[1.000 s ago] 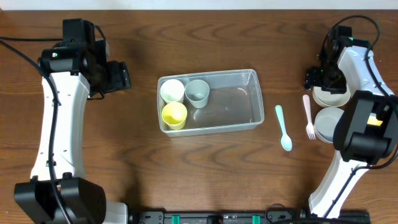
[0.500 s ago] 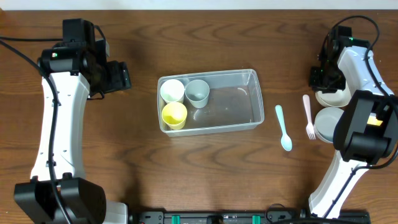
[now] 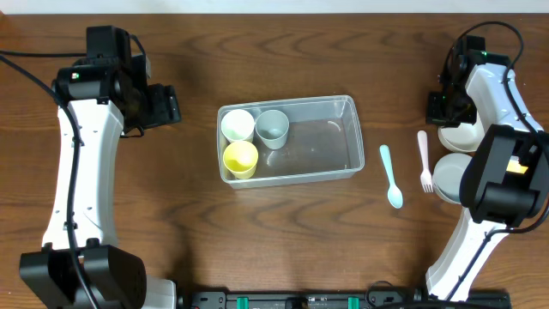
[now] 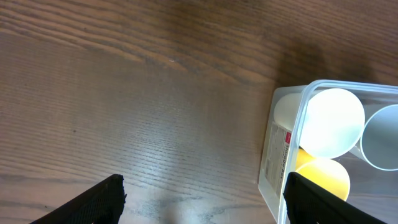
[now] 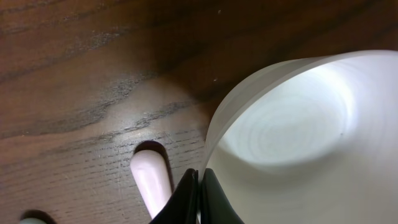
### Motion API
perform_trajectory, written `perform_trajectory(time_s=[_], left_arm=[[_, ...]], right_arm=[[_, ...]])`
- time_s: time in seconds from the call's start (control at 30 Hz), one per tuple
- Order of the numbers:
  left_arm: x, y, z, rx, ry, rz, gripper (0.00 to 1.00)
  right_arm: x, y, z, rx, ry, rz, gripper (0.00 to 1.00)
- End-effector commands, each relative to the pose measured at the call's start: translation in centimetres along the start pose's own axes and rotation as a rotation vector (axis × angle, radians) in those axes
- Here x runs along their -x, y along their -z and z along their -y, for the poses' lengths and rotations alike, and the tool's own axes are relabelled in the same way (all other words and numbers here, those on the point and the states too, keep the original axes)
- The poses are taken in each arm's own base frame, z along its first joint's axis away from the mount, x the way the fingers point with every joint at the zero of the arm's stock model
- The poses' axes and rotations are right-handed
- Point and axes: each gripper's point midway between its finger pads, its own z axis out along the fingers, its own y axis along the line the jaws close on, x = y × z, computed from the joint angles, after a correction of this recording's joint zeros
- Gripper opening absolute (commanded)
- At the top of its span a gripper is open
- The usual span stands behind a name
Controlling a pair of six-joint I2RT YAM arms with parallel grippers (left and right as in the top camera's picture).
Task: Pack container
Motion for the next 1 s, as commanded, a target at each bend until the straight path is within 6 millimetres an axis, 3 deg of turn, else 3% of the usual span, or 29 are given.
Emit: perform_trajectory(time_s=[0.0,0.37,0.47,0.57,0.77,0.87,0.97], left_arm=[[-0.2,0.5,-0.1,0.0,0.011,0.009,0.82],[-0.2,0.5,-0.1,0.0,0.011,0.009,0.82],[-0.2,0.5,-0.1,0.0,0.011,0.009,0.82],[-0.2,0.5,-0.1,0.0,0.011,0.009,0.82],[-0.2,0.5,-0.1,0.0,0.011,0.009,0.82],[-0.2,0.5,-0.1,0.0,0.011,0.009,0.82],[-0.2,0.5,-0.1,0.0,0.011,0.009,0.82]], right_arm=[[0.0,-0.2,0.0,0.005,-0.009,-0.006,0.01],[0.9,-0.1,0.0,0.007,-0.004,0.032,0.01],[1.7,0.8,-0.3,0.009,0.011,0.059,0.01],[2.8,3.5,-1.3,0.012,0.051,0.096,0.01],[4.0,12.9,-4.6,0.031,0.145,0.23,0.01],[2.6,17.6,-7.7,0.062,0.23,0.292,0.01],[-0.7,21.2,-12.1,0.123,0.393,0.325,0.01]])
